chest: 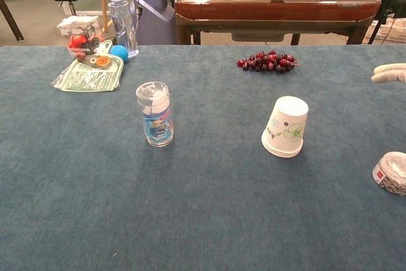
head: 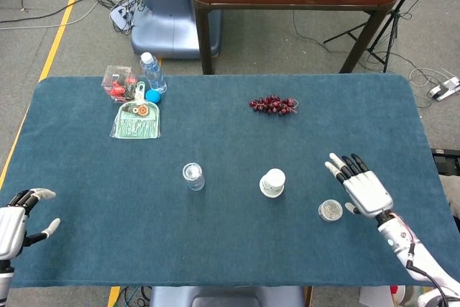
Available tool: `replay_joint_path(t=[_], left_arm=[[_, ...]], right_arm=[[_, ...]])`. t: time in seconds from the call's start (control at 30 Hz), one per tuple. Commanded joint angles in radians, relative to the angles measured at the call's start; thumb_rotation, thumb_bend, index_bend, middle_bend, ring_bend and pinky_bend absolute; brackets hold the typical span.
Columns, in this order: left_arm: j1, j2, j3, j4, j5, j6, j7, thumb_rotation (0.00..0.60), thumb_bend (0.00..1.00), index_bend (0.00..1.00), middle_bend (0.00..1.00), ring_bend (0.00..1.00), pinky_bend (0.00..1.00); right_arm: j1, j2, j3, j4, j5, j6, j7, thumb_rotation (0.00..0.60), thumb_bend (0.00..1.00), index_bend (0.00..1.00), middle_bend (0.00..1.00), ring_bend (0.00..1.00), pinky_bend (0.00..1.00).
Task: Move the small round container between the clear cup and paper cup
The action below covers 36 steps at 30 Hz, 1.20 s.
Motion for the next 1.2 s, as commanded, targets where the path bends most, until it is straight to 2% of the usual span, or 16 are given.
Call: replay_joint_path(t=[0.03, 0.4, 0.67, 0.73, 0.8, 0.87, 0.93, 1.0, 1.07, 1.1, 1.2], left_arm=[[0.000, 0.001, 0.003, -0.007, 0.011, 0.006, 0.008, 0.600, 0.24, 0.35, 0.35, 0.30, 0.55], [0.001, 0.000, 0.008, -0.018, 0.027, 0.014, 0.021, 0.600, 0.24, 0.35, 0.35, 0.30, 0.55], [0.002, 0.005, 0.006, -0.020, 0.018, 0.011, 0.007, 0.600, 0.24, 0.35, 0.35, 0.30, 0.55], [0.002, 0.006, 0.006, -0.019, 0.016, 0.009, 0.005, 0.600, 0.24, 0.35, 0.35, 0.30, 0.55], [0.001, 0.006, 0.006, -0.018, 0.017, 0.008, 0.005, 0.600, 0.24, 0.36, 0.35, 0.30, 0.55], [0.001, 0.006, 0.006, -0.018, 0.017, 0.008, 0.005, 0.600, 0.24, 0.36, 0.35, 0.30, 0.55], [0.001, 0.006, 0.006, -0.018, 0.016, 0.007, 0.005, 0.600, 0.24, 0.35, 0.35, 0.30, 0.55], [0.001, 0.006, 0.006, -0.018, 0.016, 0.007, 0.008, 0.600, 0.24, 0.35, 0.35, 0.30, 0.55], [0.001, 0.006, 0.006, -0.020, 0.016, 0.008, 0.008, 0.600, 0.24, 0.35, 0.35, 0.30, 0.55], [0.001, 0.007, 0.005, -0.020, 0.016, 0.008, 0.008, 0.600, 0.24, 0.35, 0.35, 0.30, 0.55], [0.001, 0.008, 0.005, -0.022, 0.015, 0.008, 0.008, 0.600, 0.24, 0.36, 0.35, 0.30, 0.55]], right_arm=[[-0.025, -0.026, -0.006, 0.059, -0.028, 0.023, 0.029, 0.600, 0.00, 0.00, 0.00, 0.00, 0.02], [-0.067, -0.125, 0.007, 0.224, -0.096, 0.081, 0.095, 0.600, 0.00, 0.00, 0.00, 0.00, 0.00], [-0.082, -0.175, 0.004, 0.304, -0.138, 0.097, 0.132, 0.600, 0.00, 0.00, 0.00, 0.00, 0.00], [-0.086, -0.183, 0.011, 0.315, -0.144, 0.113, 0.133, 0.600, 0.00, 0.00, 0.07, 0.01, 0.05], [-0.090, -0.188, 0.024, 0.323, -0.147, 0.132, 0.135, 0.600, 0.00, 0.03, 0.22, 0.09, 0.20], [-0.091, -0.187, 0.031, 0.325, -0.145, 0.135, 0.128, 0.600, 0.00, 0.18, 0.47, 0.32, 0.43], [-0.091, -0.181, 0.040, 0.318, -0.138, 0.131, 0.107, 0.600, 0.00, 0.41, 0.69, 0.55, 0.62], [-0.093, -0.175, 0.045, 0.311, -0.128, 0.122, 0.082, 0.600, 0.00, 0.69, 0.91, 0.78, 0.82], [-0.096, -0.174, 0.049, 0.304, -0.114, 0.110, 0.065, 0.600, 0.00, 0.84, 0.99, 0.91, 0.94], [-0.098, -0.174, 0.052, 0.301, -0.108, 0.104, 0.060, 0.600, 0.00, 0.89, 1.00, 0.96, 0.98], [-0.102, -0.170, 0.055, 0.286, -0.089, 0.083, 0.043, 0.600, 0.00, 0.97, 1.00, 1.00, 1.00]])
